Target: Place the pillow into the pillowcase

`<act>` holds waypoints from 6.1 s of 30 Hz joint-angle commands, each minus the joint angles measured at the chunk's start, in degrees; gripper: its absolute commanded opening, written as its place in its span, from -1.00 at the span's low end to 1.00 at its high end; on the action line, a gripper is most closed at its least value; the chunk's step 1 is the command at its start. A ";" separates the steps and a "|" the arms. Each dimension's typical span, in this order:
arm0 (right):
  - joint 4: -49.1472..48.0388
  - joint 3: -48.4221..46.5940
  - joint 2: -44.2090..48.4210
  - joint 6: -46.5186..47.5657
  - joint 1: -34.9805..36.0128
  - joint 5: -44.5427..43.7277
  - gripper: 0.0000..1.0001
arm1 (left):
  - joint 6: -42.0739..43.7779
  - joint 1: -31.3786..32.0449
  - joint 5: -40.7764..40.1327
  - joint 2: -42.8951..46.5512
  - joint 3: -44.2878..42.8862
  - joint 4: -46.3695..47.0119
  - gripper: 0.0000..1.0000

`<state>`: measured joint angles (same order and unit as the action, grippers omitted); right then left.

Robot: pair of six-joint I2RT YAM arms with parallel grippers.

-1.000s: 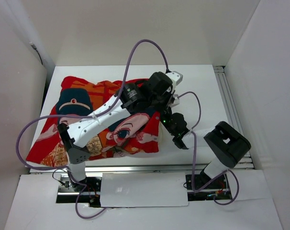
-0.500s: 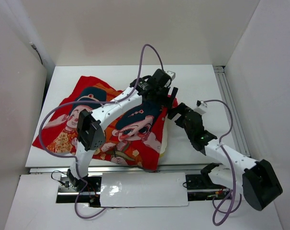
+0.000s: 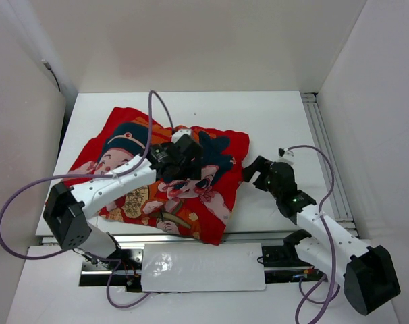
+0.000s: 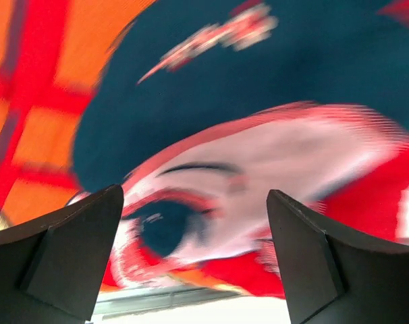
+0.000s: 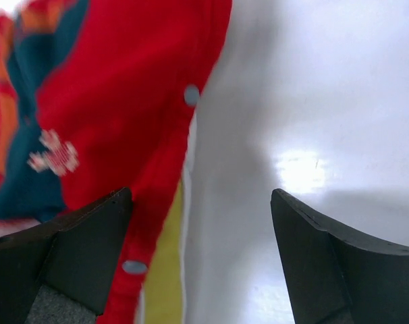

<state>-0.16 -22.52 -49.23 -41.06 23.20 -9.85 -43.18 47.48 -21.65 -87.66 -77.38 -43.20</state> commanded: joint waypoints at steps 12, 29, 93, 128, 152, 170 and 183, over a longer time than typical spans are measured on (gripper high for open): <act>-7.22 -0.59 -5.69 7.65 -0.26 9.76 0.80 | -7.56 -10.74 -0.24 -8.66 11.83 9.09 1.00; -2.22 -4.37 -3.51 8.19 -0.79 4.86 0.80 | 16.64 -12.34 3.54 -9.12 0.40 20.88 1.00; -44.57 -12.09 -19.31 18.73 12.38 34.90 -1.00 | 8.98 23.71 14.77 13.12 2.60 23.53 -1.00; 19.14 -16.31 -15.80 3.43 -5.95 2.90 0.69 | 12.24 24.23 14.98 8.03 -5.76 8.41 1.00; 10.89 -20.01 -12.46 21.89 -4.06 32.08 0.85 | -1.47 -32.51 4.59 17.17 10.14 0.22 1.00; 18.25 -14.57 -25.83 19.17 9.60 8.72 -1.00 | -4.80 -51.16 12.15 12.60 27.96 7.94 0.94; 31.45 -19.74 -22.23 12.32 -2.37 2.39 -1.00 | -6.57 -53.82 16.29 19.62 26.07 2.52 0.70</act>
<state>19.73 -39.51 -74.30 -29.41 23.90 4.47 -49.89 -6.31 4.43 -72.20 -46.81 -36.14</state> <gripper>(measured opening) 0.012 0.801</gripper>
